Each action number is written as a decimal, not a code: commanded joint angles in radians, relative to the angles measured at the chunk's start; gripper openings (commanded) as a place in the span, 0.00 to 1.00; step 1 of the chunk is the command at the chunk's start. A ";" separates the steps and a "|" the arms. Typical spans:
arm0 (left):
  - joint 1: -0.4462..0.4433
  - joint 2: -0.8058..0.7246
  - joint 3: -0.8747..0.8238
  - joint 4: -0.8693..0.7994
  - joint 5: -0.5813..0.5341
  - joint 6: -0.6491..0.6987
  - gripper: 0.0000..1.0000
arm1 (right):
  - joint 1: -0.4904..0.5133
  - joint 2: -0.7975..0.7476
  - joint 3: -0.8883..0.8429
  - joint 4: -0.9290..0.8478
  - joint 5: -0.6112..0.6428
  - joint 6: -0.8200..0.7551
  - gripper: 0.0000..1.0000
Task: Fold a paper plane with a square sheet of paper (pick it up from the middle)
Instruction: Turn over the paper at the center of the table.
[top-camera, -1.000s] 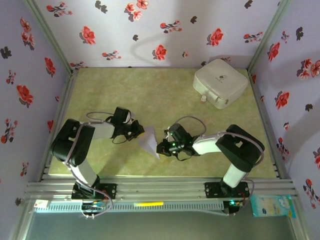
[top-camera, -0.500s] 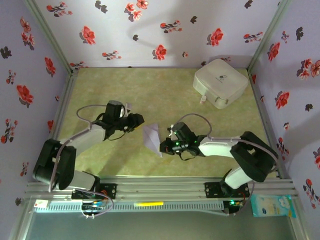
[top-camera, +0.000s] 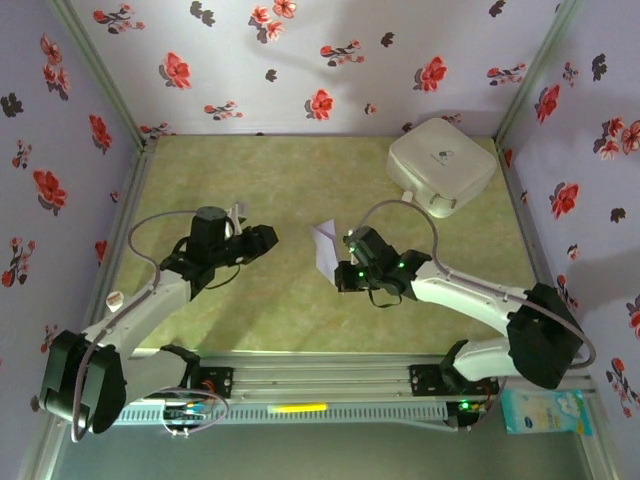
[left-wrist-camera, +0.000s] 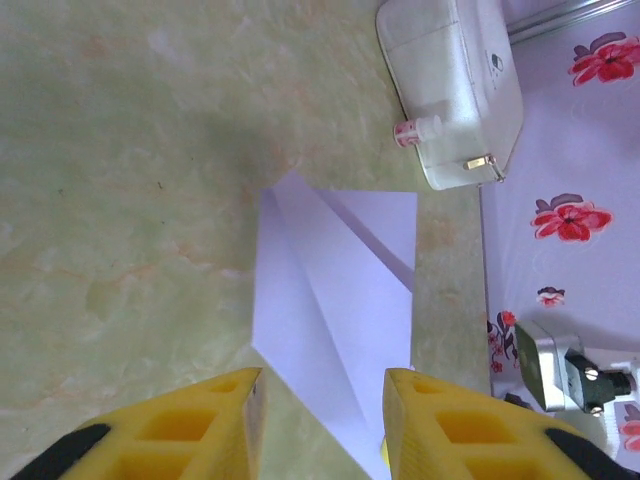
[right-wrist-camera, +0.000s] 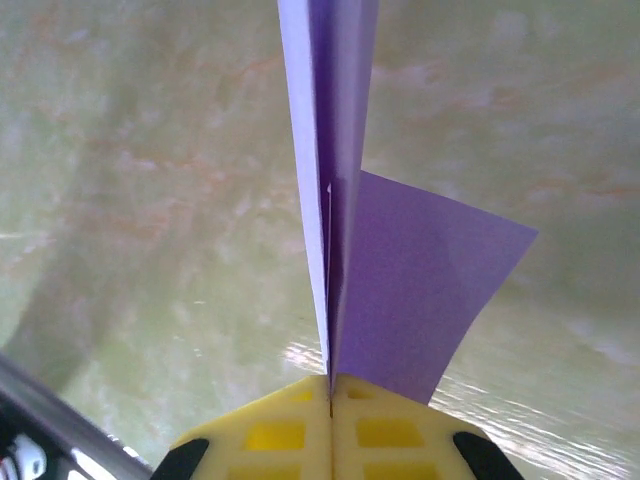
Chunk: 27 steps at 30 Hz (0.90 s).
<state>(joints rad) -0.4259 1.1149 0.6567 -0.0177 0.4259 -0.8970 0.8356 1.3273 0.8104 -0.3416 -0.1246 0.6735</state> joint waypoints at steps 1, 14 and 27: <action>0.006 -0.046 -0.006 -0.048 -0.025 0.049 0.36 | -0.001 -0.005 0.071 -0.172 0.144 -0.092 0.06; 0.007 -0.083 -0.022 -0.122 -0.086 0.031 0.35 | 0.021 -0.014 0.202 -0.452 0.429 -0.141 0.06; 0.040 -0.208 -0.038 -0.267 -0.241 0.030 0.36 | 0.163 0.299 0.436 -0.791 0.813 -0.122 0.06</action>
<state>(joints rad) -0.4011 0.9504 0.6312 -0.2211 0.2550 -0.8616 0.9607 1.5707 1.2129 -1.0306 0.5812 0.5423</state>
